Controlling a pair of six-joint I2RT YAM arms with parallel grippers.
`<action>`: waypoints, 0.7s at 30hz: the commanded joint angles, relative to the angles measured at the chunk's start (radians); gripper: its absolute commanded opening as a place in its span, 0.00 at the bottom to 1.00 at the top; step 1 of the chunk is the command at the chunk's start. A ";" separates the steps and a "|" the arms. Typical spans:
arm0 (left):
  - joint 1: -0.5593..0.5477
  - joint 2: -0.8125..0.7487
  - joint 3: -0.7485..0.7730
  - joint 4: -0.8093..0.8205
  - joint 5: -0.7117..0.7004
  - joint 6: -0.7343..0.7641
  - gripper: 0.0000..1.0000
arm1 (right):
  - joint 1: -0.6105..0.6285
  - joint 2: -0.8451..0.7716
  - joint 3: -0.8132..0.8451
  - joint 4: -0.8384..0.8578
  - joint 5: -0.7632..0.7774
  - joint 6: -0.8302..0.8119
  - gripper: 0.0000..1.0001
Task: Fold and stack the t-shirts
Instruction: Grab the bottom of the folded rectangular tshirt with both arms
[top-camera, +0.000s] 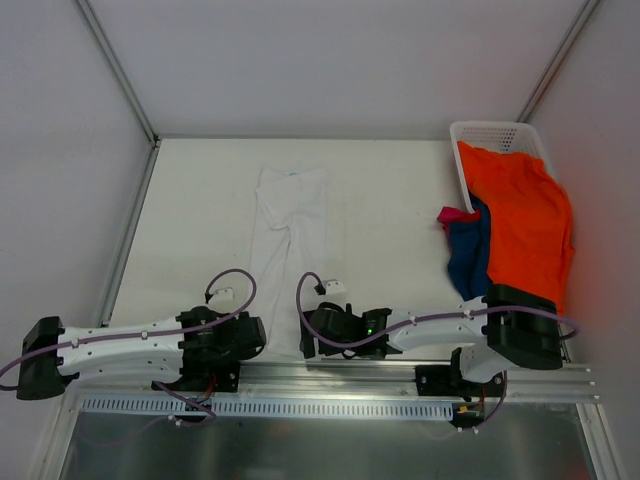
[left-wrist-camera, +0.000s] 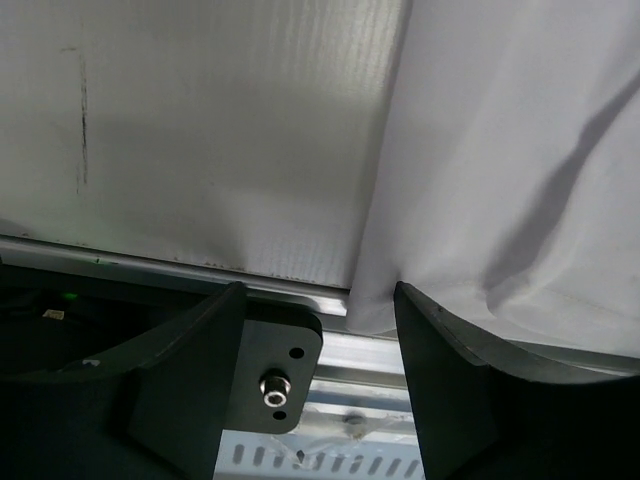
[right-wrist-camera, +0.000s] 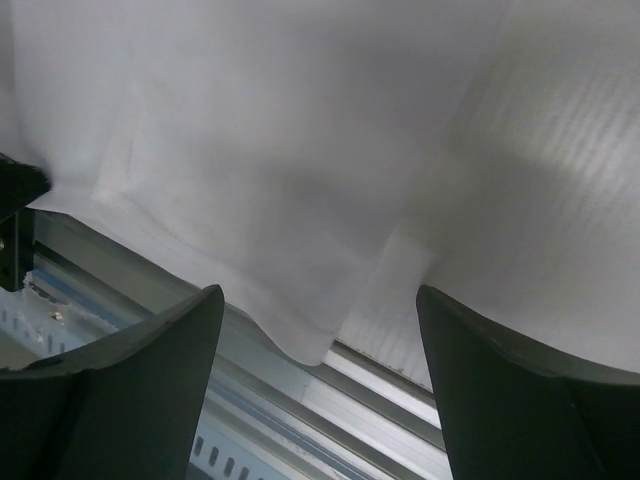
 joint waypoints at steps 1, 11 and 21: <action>-0.010 0.033 -0.036 0.017 -0.035 -0.031 0.61 | 0.003 0.067 0.042 0.078 -0.052 0.017 0.80; -0.013 0.007 -0.086 0.101 -0.047 -0.028 0.56 | 0.008 0.133 0.084 0.081 -0.069 0.014 0.64; -0.013 0.009 -0.083 0.124 -0.075 -0.013 0.52 | 0.008 0.174 0.108 0.048 -0.077 0.026 0.47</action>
